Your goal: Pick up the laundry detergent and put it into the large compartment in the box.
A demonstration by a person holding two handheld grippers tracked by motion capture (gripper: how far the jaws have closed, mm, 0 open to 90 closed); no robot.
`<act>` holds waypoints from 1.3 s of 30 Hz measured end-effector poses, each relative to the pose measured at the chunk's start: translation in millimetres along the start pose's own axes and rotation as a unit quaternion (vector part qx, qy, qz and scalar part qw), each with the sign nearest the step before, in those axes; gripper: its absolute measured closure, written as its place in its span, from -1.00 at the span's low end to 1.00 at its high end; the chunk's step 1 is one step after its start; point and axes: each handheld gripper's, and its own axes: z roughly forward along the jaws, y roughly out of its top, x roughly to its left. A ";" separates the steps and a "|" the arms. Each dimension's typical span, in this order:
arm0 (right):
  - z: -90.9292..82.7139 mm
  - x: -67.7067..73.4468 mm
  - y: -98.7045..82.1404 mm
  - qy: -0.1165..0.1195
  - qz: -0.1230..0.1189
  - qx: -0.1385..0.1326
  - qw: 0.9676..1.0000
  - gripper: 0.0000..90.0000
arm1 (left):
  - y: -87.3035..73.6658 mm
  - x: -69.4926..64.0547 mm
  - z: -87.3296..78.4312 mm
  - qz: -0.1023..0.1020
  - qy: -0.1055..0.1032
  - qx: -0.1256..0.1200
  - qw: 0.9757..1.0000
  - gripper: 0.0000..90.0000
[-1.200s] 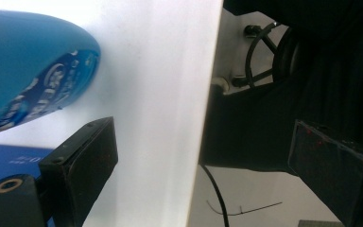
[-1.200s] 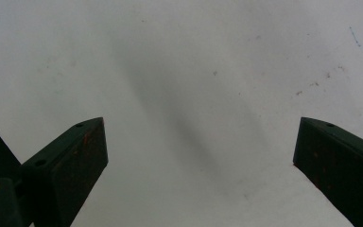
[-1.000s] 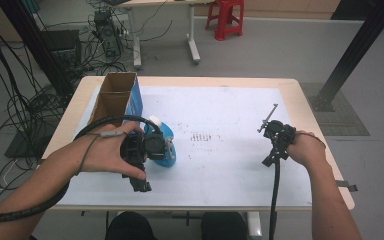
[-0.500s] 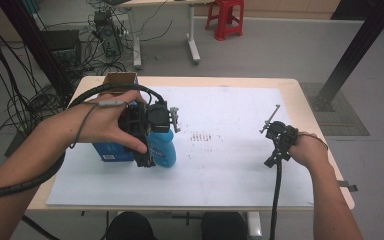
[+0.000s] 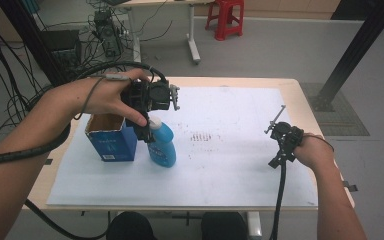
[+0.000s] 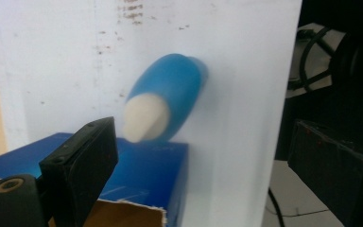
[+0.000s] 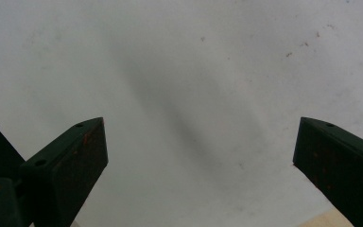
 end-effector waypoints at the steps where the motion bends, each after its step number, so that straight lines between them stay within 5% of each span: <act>1: 0.0 0.0 0.0 0.000 0.000 0.000 1.000 -0.93 | 0.9 0.5 1.8 0.012 0.007 0.002 1.000 -0.78; 7: -0.3 -0.5 -3.1 -0.002 0.005 0.005 1.000 -0.92 | 0.7 -1.3 14.6 0.074 0.026 0.002 0.997 -0.69; 11: -0.8 0.4 -4.0 -0.003 0.012 0.003 1.000 -0.92 | -1.0 -1.7 25.5 0.130 0.042 0.004 0.991 -0.62; 14: -0.1 0.7 -3.9 -0.004 0.010 0.005 1.000 -0.92 | -2.5 -0.7 28.9 0.144 0.048 0.001 0.988 -0.62; 24: 5.1 0.8 -2.4 -0.005 0.013 0.013 1.000 -0.92 | 7.1 -2.9 39.9 0.183 0.054 0.010 0.982 -0.62; 39: 6.5 0.4 -2.6 -0.003 0.015 0.014 1.000 -0.92 | 11.3 5.3 55.2 0.181 0.037 0.010 0.983 -0.65</act>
